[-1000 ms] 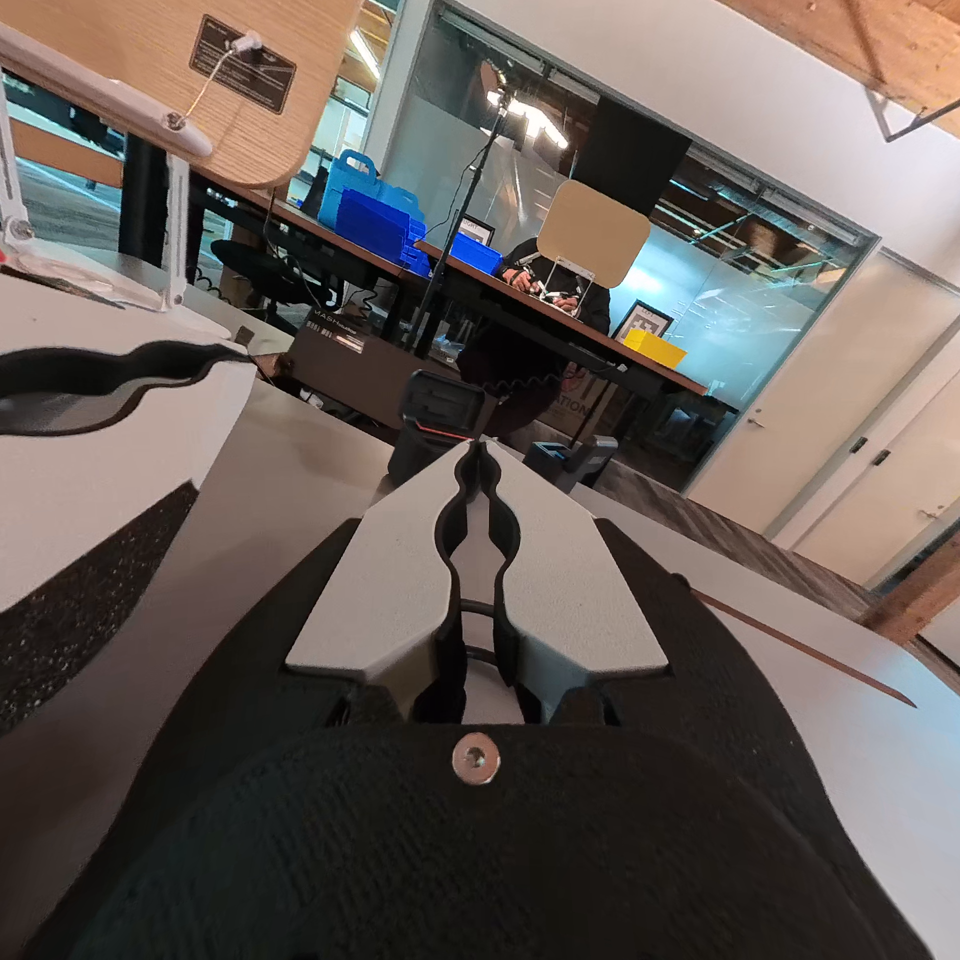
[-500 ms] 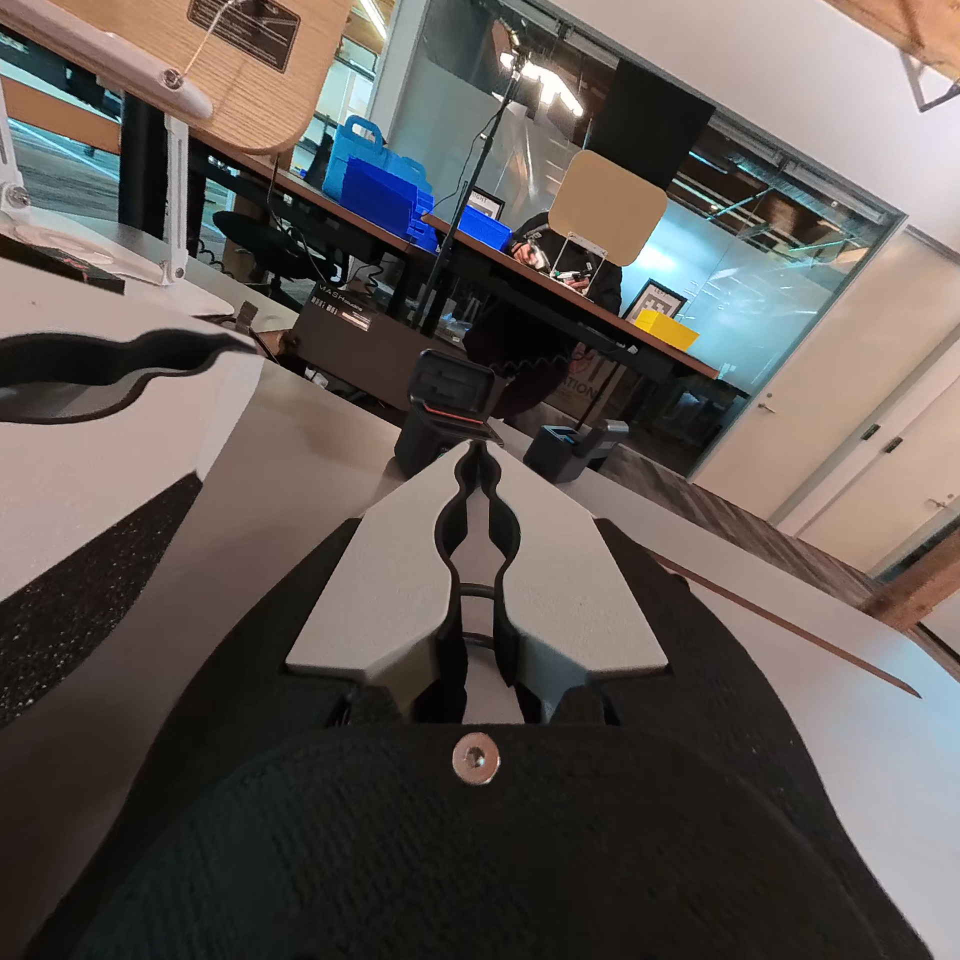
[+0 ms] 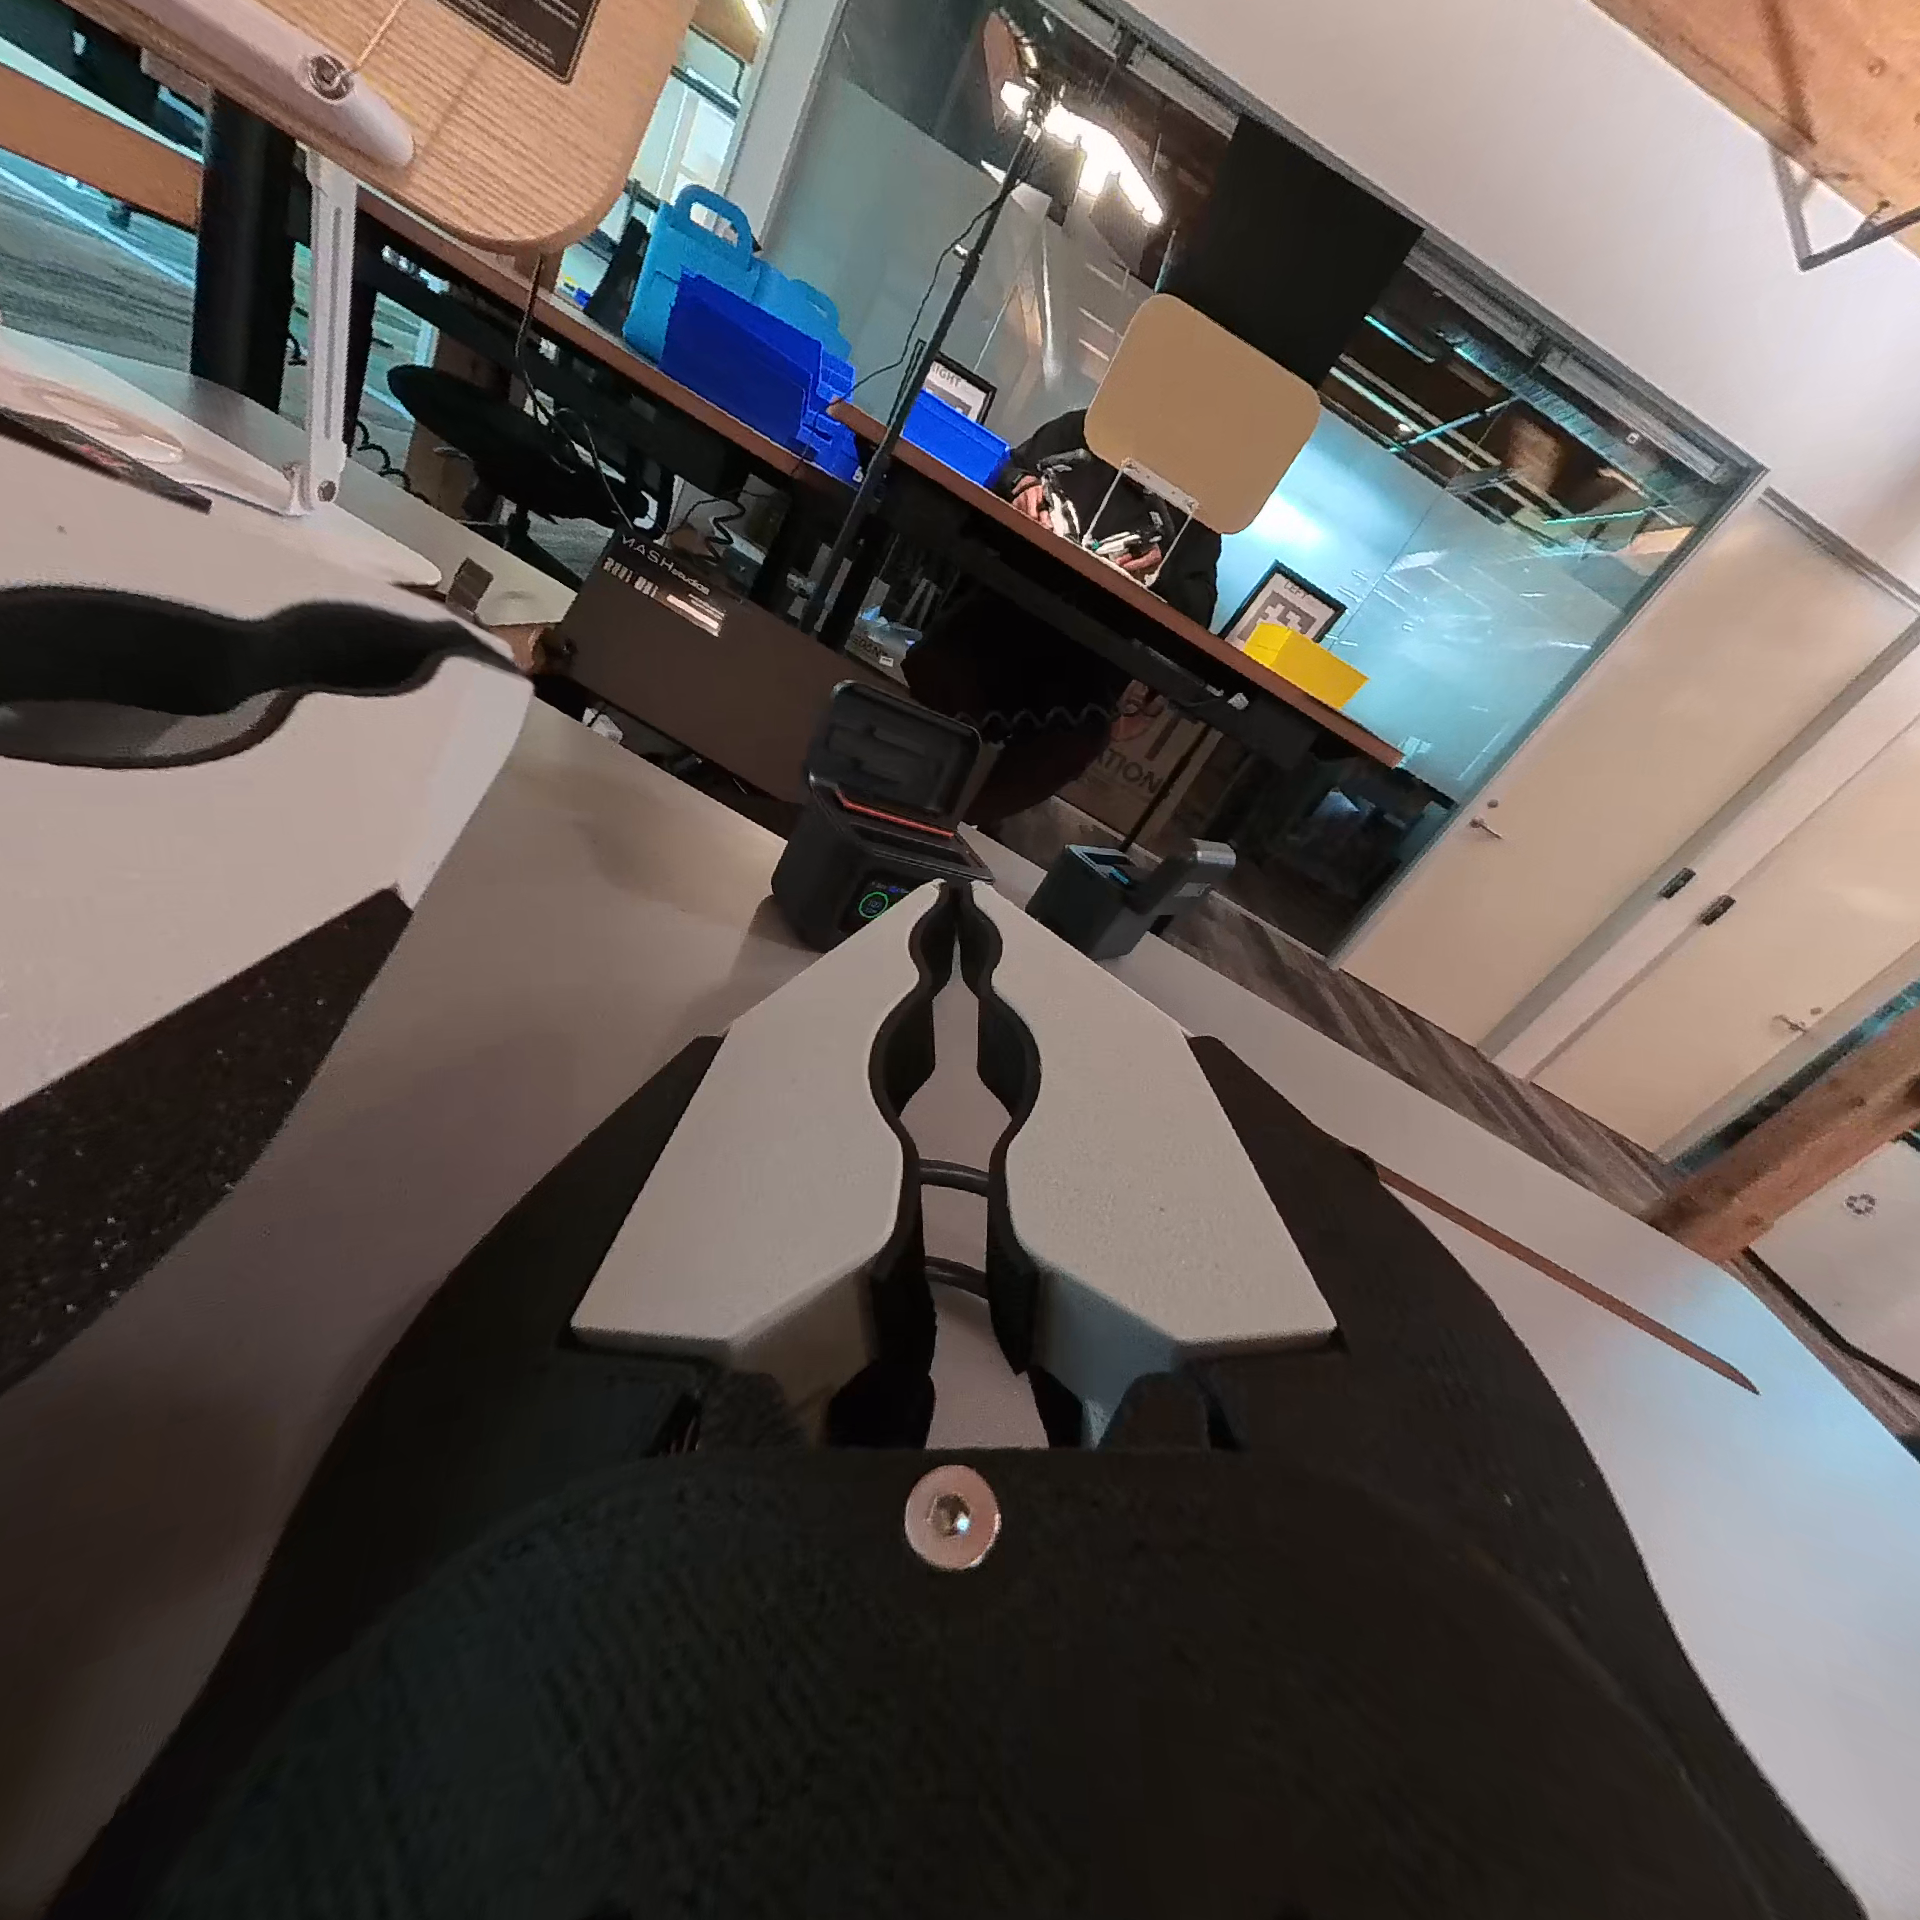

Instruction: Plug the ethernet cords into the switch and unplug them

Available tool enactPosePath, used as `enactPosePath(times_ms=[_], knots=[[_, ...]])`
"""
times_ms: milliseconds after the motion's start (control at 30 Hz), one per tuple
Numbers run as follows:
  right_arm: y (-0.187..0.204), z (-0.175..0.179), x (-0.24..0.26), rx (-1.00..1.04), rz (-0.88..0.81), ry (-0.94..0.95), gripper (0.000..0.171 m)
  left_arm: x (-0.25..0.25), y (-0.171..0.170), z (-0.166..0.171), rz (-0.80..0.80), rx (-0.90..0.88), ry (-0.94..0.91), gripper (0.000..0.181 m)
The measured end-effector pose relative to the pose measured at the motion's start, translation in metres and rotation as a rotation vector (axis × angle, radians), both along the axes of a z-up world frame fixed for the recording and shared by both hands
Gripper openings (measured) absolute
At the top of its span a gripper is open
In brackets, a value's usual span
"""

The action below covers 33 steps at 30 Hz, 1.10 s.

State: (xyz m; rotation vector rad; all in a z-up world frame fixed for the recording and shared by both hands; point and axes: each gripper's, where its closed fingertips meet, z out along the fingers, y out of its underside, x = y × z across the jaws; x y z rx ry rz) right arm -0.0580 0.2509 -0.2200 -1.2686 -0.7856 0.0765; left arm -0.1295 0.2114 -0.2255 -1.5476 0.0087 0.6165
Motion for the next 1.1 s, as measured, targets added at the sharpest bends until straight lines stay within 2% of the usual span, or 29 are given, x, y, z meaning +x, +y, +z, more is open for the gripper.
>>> enactPosePath(times_ms=[400, 567, 633, 700, 800, 867, 967, 1100], knots=[[0.005, 0.004, 0.009, -0.015, -0.035, 0.039, 0.0, 0.0, 0.001, -0.002, 0.013, -0.024, 0.026, 0.0], [0.001, 0.02, 0.033, -0.089, -0.003, 0.188, 0.0, 0.009, -0.015, 0.015, -0.048, 0.022, 0.003, 0.001], [0.0, 0.025, 0.049, -0.095, 0.004, 0.201, 0.0, 0.023, -0.028, 0.027, -0.124, -0.002, -0.01, 0.039], [-0.002, 0.028, 0.066, -0.085, 0.018, 0.188, 0.0, 0.037, -0.048, 0.039, -0.216, -0.053, -0.039, 0.058], [-0.003, 0.026, 0.088, -0.069, 0.046, 0.139, 0.002, 0.039, -0.091, 0.061, -0.303, -0.135, -0.098, 0.068], [0.0, 0.022, 0.101, -0.084, 0.061, 0.118, 0.005, 0.016, -0.124, 0.076, -0.295, -0.169, -0.15, 0.073], [0.008, 0.017, 0.117, -0.116, 0.078, 0.122, 0.008, -0.063, -0.174, 0.077, -0.093, -0.268, -0.229, 0.077], [0.018, 0.01, 0.128, -0.157, 0.075, 0.139, 0.012, -0.186, -0.262, 0.043, 0.321, -0.442, -0.321, 0.077]])
